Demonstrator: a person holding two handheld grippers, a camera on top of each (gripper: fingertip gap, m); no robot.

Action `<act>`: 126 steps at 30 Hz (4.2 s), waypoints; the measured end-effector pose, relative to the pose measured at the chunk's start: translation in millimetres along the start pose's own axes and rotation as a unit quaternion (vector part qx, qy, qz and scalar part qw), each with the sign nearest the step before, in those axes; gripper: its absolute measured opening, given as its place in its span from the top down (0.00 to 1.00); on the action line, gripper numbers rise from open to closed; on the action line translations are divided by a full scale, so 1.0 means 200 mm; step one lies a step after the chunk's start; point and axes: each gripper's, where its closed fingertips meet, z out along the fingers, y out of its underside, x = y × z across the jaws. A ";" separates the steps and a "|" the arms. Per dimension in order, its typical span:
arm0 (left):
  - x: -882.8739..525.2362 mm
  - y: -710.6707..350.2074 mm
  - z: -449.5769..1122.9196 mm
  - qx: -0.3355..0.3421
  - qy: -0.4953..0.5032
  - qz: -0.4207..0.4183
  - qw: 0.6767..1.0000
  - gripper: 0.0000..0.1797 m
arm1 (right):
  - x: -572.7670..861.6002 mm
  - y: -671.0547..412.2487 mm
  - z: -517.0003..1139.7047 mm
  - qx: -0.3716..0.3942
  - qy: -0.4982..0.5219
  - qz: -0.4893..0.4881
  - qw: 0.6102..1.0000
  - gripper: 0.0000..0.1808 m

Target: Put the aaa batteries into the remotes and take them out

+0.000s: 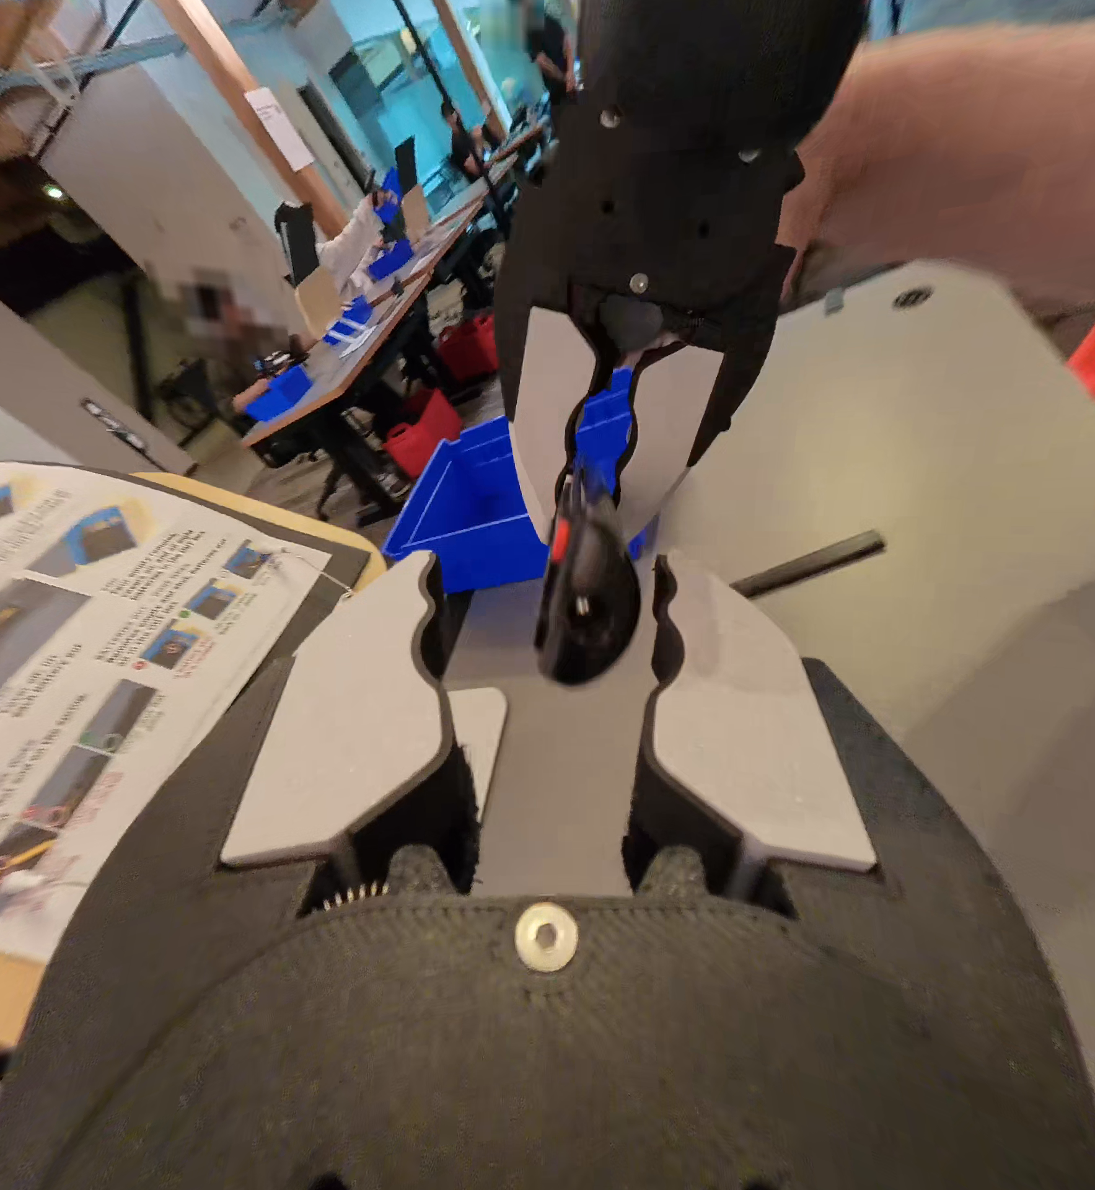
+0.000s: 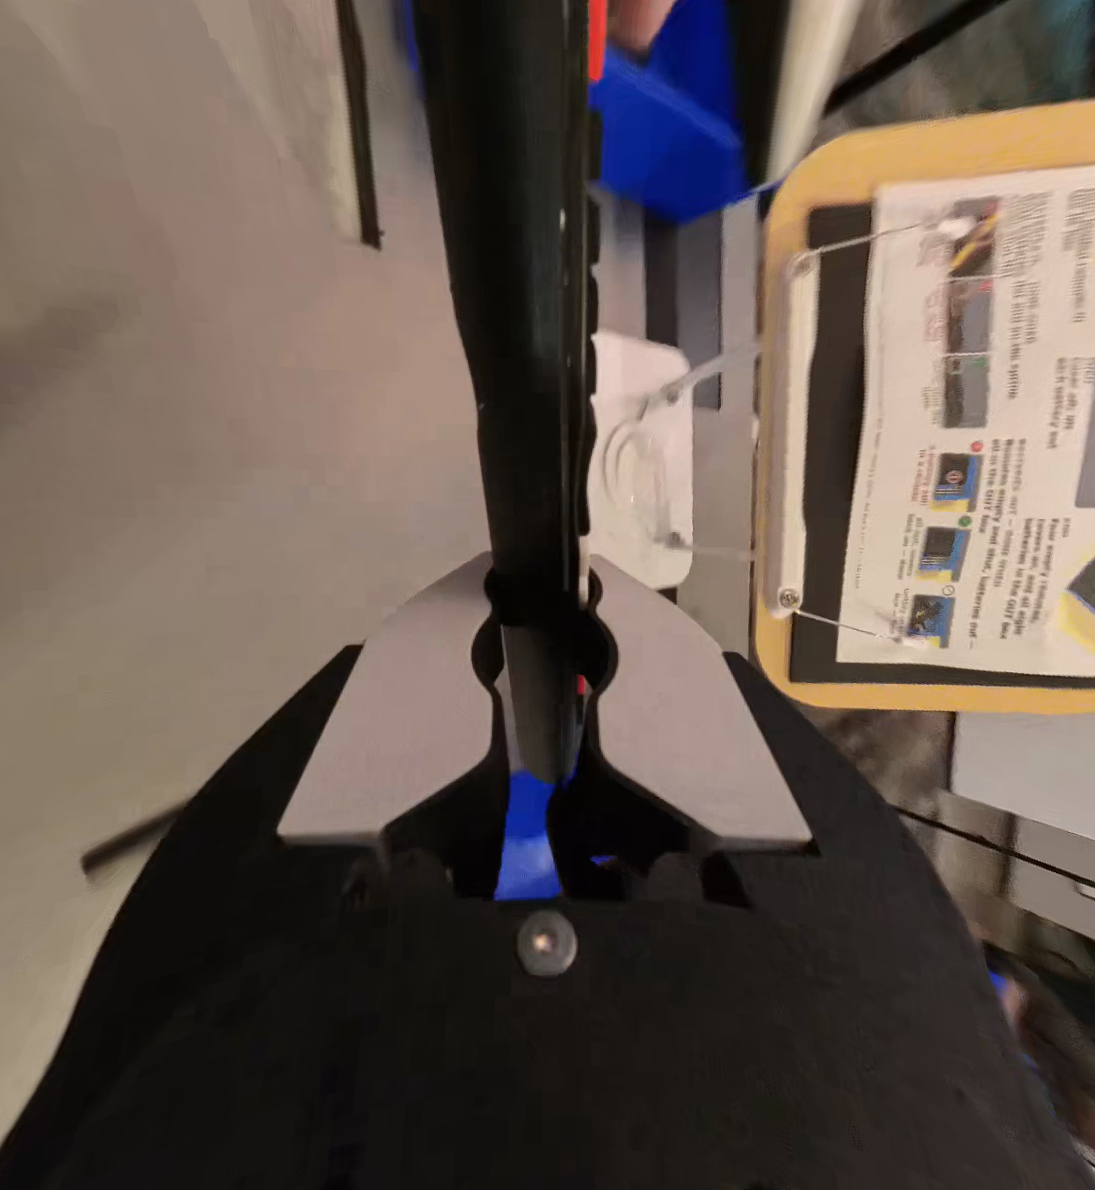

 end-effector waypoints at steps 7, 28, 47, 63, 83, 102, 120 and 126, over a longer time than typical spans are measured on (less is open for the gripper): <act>0.11 0.11 0.09 -0.082 -0.026 0.070 0.994 0.85 | -0.04 0.00 -0.03 -0.114 -0.050 -0.100 0.987 0.89; -0.07 -0.19 -0.07 0.179 -0.104 -0.104 0.973 0.86 | 0.34 -0.33 -0.50 0.320 0.316 0.258 0.855 0.40; -0.02 -0.23 -0.04 0.158 -0.134 -0.043 0.977 0.86 | 0.32 -0.28 -0.48 0.374 0.340 0.237 0.830 0.34; 0.00 -0.26 -0.04 0.143 -0.158 0.002 0.977 0.86 | 0.30 -0.27 -0.51 0.423 0.318 0.236 0.815 0.37; -0.02 -0.23 -0.05 0.113 -0.181 0.069 0.974 0.86 | 0.30 -0.17 -0.42 0.402 0.278 0.282 0.826 0.57; -0.04 -0.17 0.02 0.124 -0.147 -0.016 0.981 0.86 | 0.30 -0.17 -0.30 0.397 0.242 0.300 0.833 0.38; -0.01 -0.18 0.03 0.134 -0.157 -0.007 0.978 0.86 | 0.29 -0.17 -0.32 0.419 0.221 0.312 0.824 0.39; -0.02 -0.19 0.02 0.139 -0.161 -0.015 0.977 0.86 | 0.29 -0.17 -0.33 0.420 0.228 0.313 0.821 0.41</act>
